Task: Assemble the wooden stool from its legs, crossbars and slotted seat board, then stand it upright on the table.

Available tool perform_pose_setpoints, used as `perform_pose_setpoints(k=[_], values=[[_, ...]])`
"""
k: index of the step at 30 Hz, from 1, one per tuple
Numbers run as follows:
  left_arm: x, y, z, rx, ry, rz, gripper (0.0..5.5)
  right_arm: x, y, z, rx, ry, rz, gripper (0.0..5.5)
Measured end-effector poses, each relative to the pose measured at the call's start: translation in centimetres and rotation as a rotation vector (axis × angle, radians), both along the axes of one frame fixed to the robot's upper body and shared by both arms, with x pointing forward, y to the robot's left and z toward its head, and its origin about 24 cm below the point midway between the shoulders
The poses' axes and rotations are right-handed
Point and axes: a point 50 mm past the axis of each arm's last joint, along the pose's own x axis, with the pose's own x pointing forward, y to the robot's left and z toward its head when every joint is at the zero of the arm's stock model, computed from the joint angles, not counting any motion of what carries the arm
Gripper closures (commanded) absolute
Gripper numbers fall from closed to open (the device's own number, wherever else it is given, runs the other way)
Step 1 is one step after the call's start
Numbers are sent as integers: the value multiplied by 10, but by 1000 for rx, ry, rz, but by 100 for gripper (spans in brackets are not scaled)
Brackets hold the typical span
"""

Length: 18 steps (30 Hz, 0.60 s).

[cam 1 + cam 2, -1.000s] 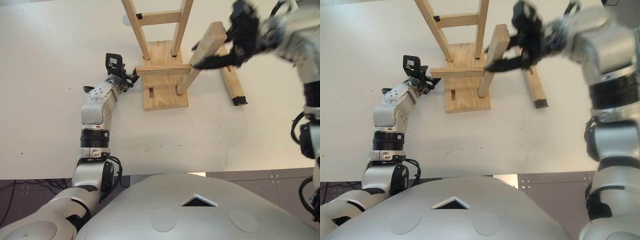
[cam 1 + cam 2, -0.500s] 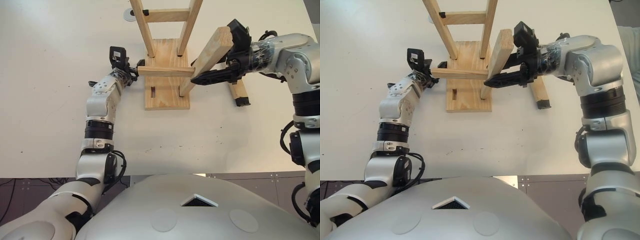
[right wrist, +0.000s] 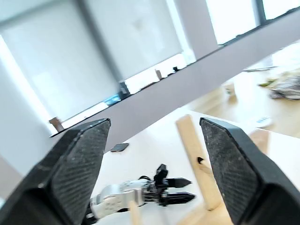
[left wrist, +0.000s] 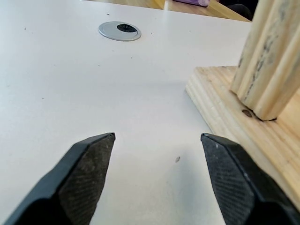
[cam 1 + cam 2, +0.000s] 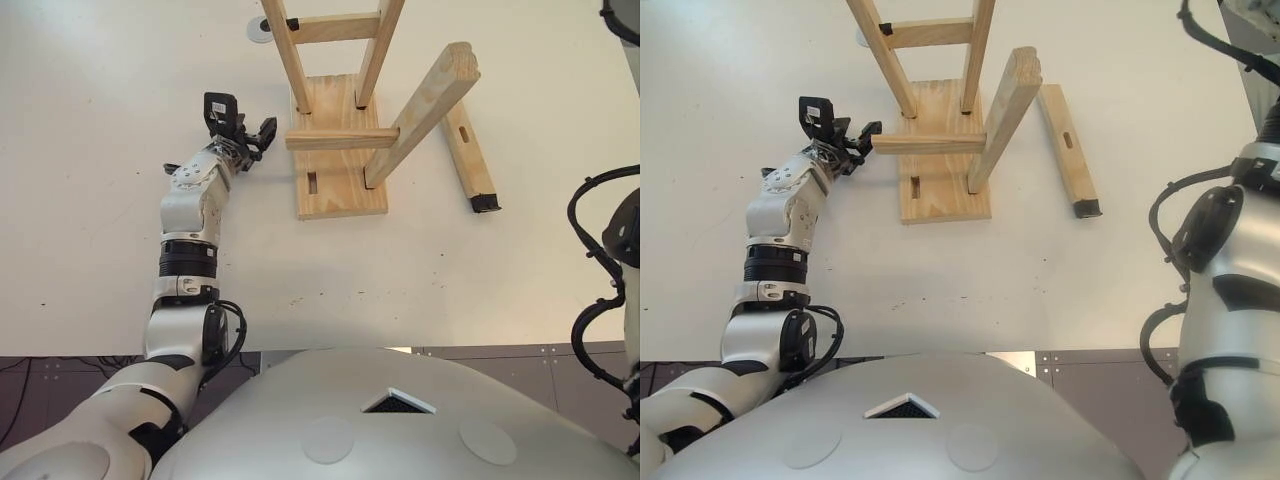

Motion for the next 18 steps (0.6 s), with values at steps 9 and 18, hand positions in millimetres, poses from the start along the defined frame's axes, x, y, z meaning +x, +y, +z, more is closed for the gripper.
perform_pose_setpoints(k=[9,18], values=[[-12,33,15,44,-55,95,215,-53,-10,-139,-787,129,-459,58],[-16,42,26,66,-78,124,215,-85,-14,-175,-909,231,-525,77]])
